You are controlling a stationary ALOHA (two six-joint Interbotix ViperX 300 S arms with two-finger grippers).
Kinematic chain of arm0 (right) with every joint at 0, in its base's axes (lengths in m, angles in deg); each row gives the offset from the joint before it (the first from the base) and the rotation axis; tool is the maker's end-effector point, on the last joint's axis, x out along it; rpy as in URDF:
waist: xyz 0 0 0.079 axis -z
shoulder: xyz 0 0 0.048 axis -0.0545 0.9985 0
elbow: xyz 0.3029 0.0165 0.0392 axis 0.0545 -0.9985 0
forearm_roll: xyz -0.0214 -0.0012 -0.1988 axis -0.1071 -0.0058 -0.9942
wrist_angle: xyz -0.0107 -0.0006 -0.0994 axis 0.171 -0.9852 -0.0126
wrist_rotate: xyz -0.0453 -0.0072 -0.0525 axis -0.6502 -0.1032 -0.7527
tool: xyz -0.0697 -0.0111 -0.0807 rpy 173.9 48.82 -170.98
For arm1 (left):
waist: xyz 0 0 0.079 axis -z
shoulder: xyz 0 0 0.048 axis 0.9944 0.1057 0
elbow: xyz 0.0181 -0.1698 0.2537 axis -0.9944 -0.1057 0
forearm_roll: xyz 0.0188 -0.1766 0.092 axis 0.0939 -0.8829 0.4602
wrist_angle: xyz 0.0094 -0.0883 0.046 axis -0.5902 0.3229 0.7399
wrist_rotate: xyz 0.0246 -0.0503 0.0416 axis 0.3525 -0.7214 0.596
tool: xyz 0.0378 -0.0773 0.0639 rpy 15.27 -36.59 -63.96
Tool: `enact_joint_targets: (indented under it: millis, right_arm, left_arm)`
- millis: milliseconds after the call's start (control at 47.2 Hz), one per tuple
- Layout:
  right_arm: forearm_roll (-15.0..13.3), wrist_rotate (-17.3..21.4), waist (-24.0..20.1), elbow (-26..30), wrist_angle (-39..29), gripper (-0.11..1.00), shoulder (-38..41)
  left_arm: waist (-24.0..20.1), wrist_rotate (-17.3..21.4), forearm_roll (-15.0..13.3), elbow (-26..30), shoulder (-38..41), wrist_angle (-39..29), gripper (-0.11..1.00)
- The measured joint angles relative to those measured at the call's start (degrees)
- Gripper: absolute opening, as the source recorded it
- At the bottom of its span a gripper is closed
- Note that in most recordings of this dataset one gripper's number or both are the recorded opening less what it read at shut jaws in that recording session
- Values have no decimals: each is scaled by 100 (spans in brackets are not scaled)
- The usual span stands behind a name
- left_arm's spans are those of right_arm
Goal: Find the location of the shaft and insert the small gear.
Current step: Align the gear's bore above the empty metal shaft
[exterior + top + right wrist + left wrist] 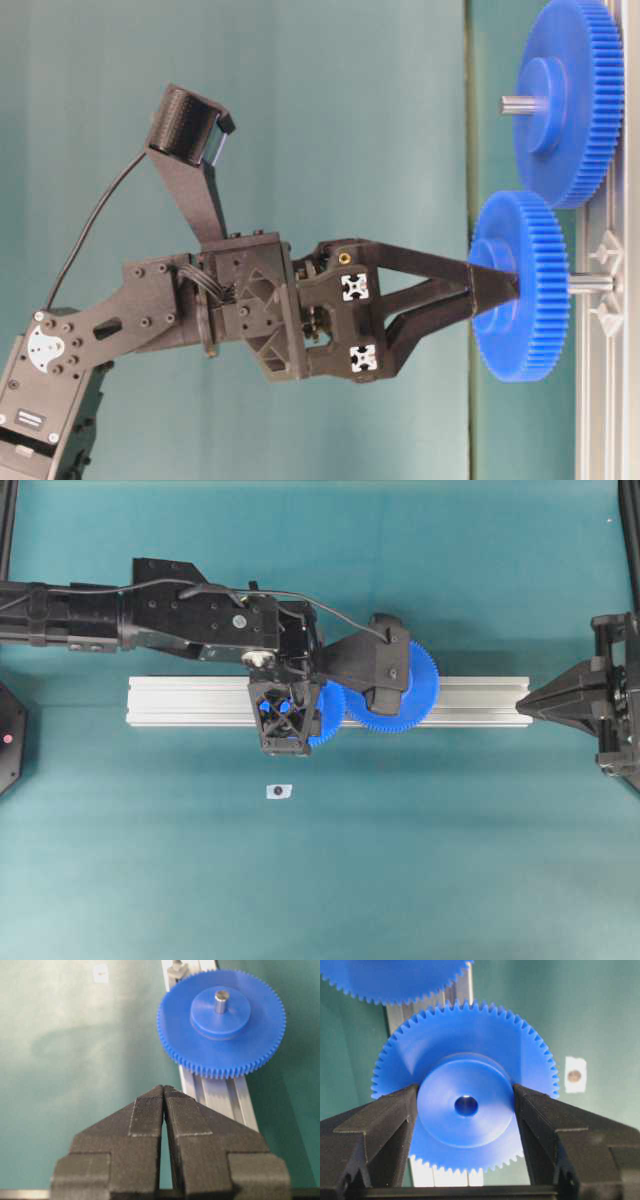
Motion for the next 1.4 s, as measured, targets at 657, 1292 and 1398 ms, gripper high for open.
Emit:
enact_joint_targets:
  millis: [657, 1292, 1398]
  right_arm:
    - [0, 0, 0, -9, 0, 4, -9]
    - [0, 0, 0, -9, 0, 4, -9]
    - [0, -9, 0, -9, 0, 4, -9]
  left_arm:
    - [-202, 53, -9, -220, -114, 97, 65]
    - [-176, 123, -9, -35, 0, -35, 65]
    - [-167, 132, -18, 44, 70, -105, 65]
